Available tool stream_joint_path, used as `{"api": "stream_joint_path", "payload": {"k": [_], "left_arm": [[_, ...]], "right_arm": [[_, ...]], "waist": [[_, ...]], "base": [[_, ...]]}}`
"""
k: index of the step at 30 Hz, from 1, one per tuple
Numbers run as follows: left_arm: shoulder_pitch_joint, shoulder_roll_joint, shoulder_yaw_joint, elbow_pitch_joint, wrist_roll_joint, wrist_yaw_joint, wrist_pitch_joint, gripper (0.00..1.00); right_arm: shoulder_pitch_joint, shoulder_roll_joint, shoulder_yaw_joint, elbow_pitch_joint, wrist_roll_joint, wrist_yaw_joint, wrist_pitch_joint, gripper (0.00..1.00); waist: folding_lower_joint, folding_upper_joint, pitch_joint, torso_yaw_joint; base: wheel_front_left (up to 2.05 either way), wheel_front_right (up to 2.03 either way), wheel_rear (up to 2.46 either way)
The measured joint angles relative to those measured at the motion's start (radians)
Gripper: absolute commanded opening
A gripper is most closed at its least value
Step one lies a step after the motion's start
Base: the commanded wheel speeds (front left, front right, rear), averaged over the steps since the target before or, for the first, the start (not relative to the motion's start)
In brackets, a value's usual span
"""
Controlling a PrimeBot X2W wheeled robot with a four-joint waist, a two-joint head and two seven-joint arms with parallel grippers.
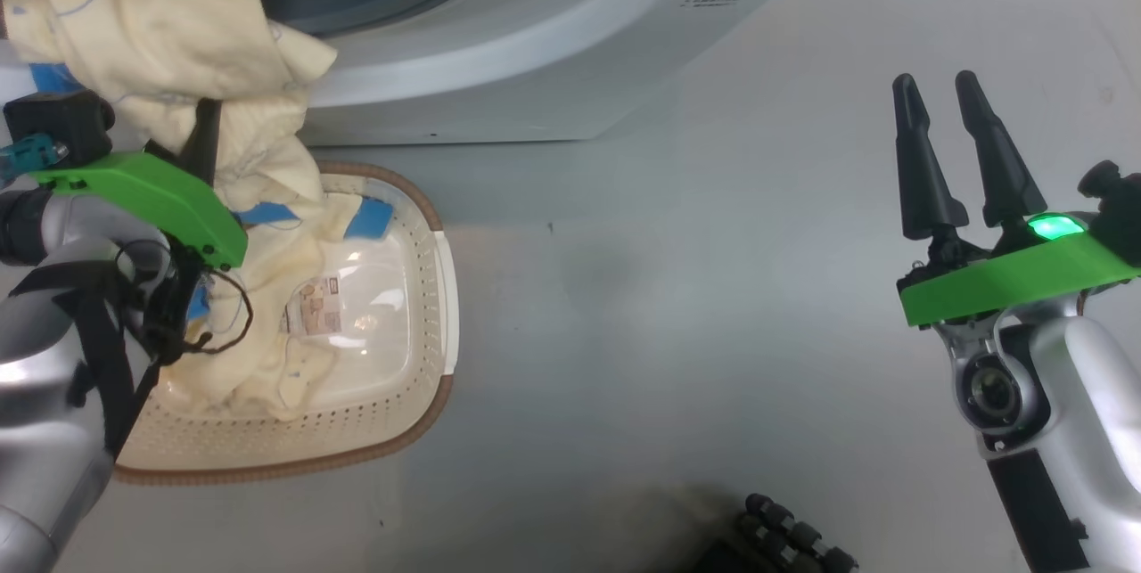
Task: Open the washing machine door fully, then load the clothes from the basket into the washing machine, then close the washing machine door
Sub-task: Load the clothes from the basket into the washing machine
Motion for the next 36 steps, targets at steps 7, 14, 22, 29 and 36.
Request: {"api": "stream_joint_path", "payload": {"k": [7,14,22,29,36], "left_arm": [[0.088,-0.007,0.139,-0.077,0.088,0.000,0.000,0.00],[0.209,-0.037,0.286,-0.183,0.230,0.000,0.000,0.00],[0.247,-0.045,0.380,-0.299,0.356,0.000,0.000,0.00],[0.236,-0.042,0.391,-0.351,0.424,0.000,0.000,0.00],[0.133,-0.021,0.384,-0.338,0.449,0.000,0.000,0.00]], "right_arm": [[0.005,0.000,-0.005,0.006,0.000,0.000,0.000,1.00],[0.033,0.000,-0.009,0.012,0.000,0.000,0.000,1.00],[0.044,0.000,-0.010,0.015,0.000,0.000,0.000,1.00],[0.047,0.007,-0.014,0.016,0.000,0.000,0.000,1.00],[0.047,0.013,-0.014,0.017,0.000,0.000,0.000,1.00]], "waist": [[0.0000,0.0000,-0.055,0.019],[0.0000,0.0000,-0.113,0.043],[0.0000,0.0001,-0.146,0.064],[0.0000,0.0000,-0.149,0.072],[0.0000,0.0000,-0.147,0.072]], "base": [[0.00,0.00,0.00],[0.00,0.00,0.00],[0.00,0.00,0.00],[0.00,0.00,0.00],[0.00,0.00,0.00]]}}
